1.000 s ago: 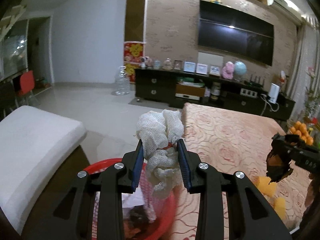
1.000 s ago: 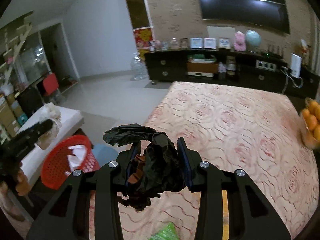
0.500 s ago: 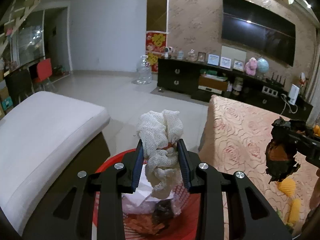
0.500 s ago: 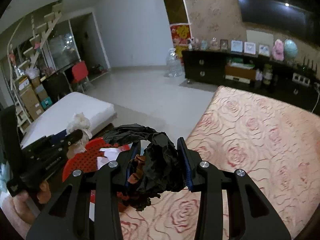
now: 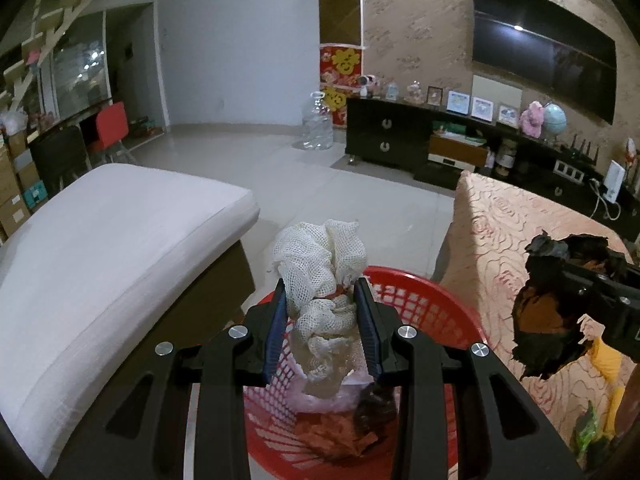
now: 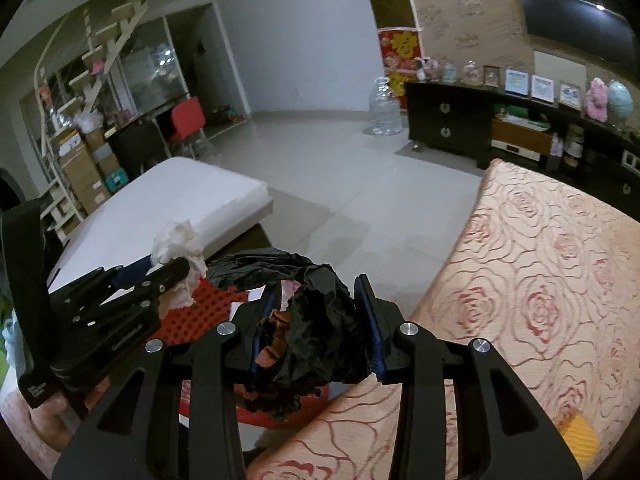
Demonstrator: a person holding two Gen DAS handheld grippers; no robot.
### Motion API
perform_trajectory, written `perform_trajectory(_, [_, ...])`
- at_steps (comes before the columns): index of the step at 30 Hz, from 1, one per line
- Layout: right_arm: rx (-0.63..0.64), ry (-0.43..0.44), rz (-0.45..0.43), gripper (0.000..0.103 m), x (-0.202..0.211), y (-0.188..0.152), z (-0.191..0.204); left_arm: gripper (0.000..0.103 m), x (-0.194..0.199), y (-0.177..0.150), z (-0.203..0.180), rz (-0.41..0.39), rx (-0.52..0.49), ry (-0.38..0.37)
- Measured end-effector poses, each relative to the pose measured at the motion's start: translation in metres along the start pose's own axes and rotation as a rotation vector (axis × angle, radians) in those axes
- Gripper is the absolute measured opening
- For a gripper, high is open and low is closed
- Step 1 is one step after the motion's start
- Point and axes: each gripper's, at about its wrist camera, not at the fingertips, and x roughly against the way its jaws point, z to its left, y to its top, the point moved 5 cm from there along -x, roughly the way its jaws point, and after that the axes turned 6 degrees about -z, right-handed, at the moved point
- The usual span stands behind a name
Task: Collect trash
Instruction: 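Carry the mesh net and black bag to the wastebasket and release both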
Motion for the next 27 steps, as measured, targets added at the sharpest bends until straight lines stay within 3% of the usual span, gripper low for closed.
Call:
perform_trajectory(19, [-0.015, 0.060, 0.069, 0.039, -0.034, -0.009, 0.018, 0.032, -0.020, -0.018, 0.009, 0.096, -0.046, 0.041])
perform_trajectory(22, [-0.014, 0.073, 0.084, 0.045, -0.038, -0.012, 0.022, 0.033, -0.023, -0.021, 0.015, 0.115, -0.029, 0.040])
perform_trajectory(27, [-0.014, 0.075, 0.088, 0.061, -0.039, -0.016, 0.026, 0.049, -0.024, -0.020, 0.015, 0.119, -0.020, 0.026])
